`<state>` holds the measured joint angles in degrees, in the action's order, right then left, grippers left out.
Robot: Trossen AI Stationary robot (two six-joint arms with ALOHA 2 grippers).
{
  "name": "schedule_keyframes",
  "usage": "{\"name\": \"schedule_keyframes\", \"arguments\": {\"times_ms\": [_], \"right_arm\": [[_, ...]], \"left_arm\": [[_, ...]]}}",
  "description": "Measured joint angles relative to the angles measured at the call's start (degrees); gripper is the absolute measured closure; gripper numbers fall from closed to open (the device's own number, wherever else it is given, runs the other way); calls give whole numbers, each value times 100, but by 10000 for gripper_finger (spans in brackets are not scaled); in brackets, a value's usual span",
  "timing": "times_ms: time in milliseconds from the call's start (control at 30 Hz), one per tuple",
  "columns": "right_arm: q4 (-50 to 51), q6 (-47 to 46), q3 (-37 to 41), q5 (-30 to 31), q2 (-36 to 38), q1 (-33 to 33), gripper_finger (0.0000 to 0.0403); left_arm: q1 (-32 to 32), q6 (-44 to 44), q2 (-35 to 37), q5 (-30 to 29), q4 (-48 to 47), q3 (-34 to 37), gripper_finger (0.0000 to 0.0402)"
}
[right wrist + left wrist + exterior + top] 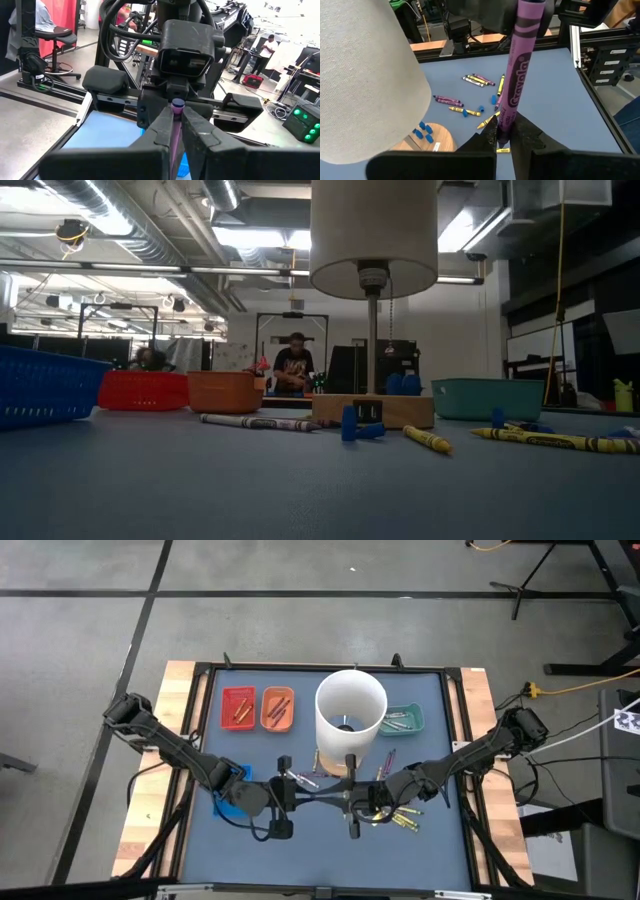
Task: Sort crayons
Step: Put the violet crayon into the orange bin
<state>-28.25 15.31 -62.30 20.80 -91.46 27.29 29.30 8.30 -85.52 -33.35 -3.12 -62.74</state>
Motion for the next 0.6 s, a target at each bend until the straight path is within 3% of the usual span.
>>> {"name": "schedule_keyframes", "arguments": {"times_ms": [167,333,600], "right_arm": [[132,2,0,31,0,4,325],[360,2,0,483,1,13,280],[2134,-849,0,499,104,17,266]], "left_arm": [[-2,25,0,-26,-52,0,390],[-9,64,0,-94,-93,0,390],[-177,765,0,-235,-929,0,389]]}}
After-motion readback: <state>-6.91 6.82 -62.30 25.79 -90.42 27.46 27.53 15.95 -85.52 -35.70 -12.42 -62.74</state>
